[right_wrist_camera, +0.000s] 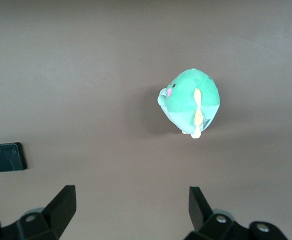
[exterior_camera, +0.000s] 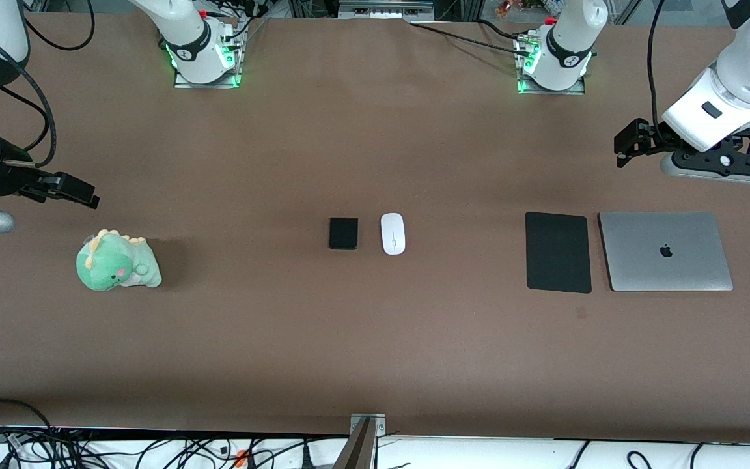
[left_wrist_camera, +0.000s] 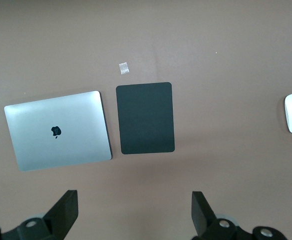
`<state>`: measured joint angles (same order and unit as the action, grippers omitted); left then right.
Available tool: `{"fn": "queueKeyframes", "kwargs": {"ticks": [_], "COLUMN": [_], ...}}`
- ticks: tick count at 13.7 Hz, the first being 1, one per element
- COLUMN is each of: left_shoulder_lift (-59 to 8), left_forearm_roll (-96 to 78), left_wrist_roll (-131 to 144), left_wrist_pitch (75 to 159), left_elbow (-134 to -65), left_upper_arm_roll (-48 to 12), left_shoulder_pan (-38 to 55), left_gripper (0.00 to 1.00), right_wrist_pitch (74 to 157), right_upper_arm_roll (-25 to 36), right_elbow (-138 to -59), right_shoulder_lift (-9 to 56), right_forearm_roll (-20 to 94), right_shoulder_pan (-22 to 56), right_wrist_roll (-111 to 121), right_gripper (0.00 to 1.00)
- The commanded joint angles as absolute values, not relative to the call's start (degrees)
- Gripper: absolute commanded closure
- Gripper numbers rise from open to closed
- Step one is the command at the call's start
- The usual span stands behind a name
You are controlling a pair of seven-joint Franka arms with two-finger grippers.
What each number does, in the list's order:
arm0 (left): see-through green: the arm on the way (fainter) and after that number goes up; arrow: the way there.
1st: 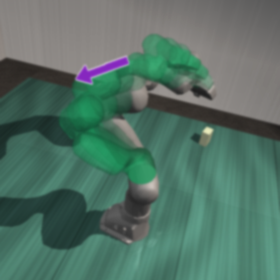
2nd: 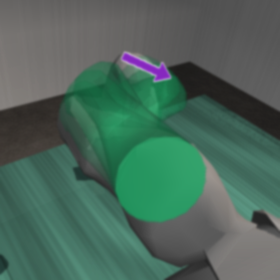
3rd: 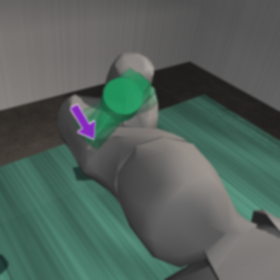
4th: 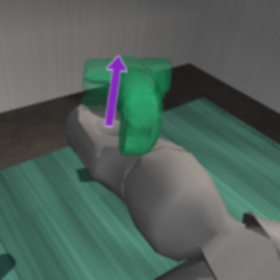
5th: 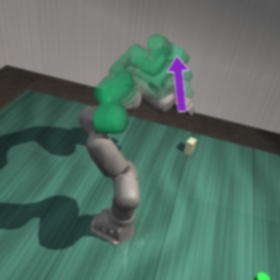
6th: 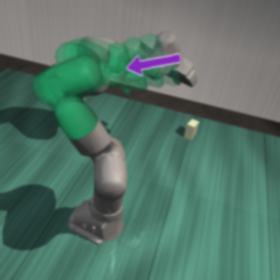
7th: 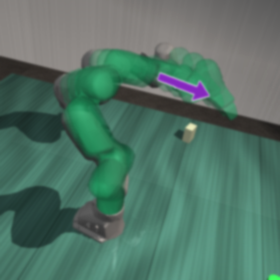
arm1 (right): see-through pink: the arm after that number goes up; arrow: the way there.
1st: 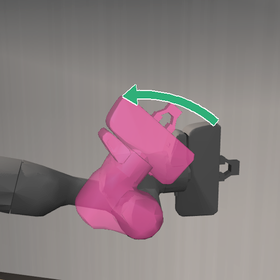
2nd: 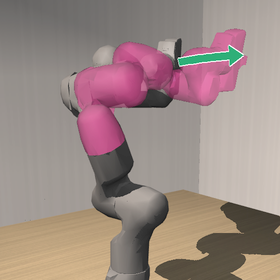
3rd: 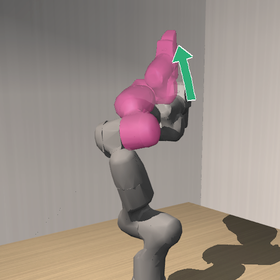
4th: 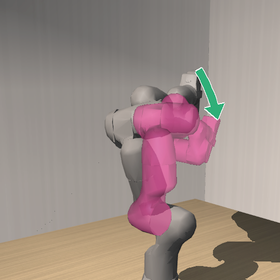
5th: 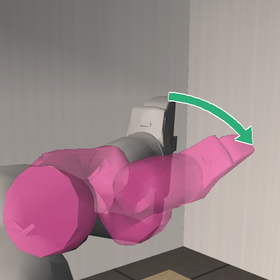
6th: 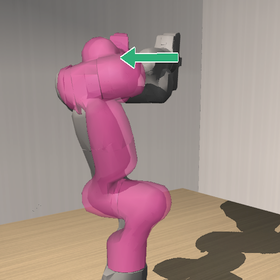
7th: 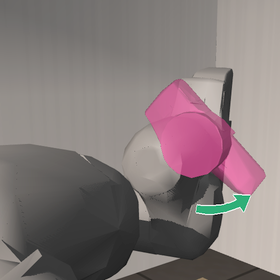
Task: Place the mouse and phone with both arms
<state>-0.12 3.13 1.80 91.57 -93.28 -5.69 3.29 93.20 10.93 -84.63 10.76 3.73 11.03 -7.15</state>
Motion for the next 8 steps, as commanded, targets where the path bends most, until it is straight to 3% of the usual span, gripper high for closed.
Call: {"fn": "queueKeyframes", "kwargs": {"ticks": [1, 8], "left_shoulder_lift": [-0.53, -1.05], "left_forearm_roll": [3.52, 3.34], "left_wrist_roll": [1.05, 1.23], "left_wrist_pitch": [91.14, 90.88], "left_elbow": [-91.59, -91.41], "left_upper_arm_roll": [-5.71, -5.71], "left_shoulder_pan": [2.99, 2.99], "left_gripper": [0.00, 0.00], "right_wrist_pitch": [91.76, 91.85], "right_upper_arm_roll": [11.07, 10.99], "right_elbow": [-83.76, -83.67], "right_shoulder_lift": [10.28, 10.28], "right_forearm_roll": [3.52, 3.07], "right_shoulder_pan": [11.07, 11.07], "right_wrist_roll": [-7.82, -7.64], "right_gripper": [0.00, 0.00]}}
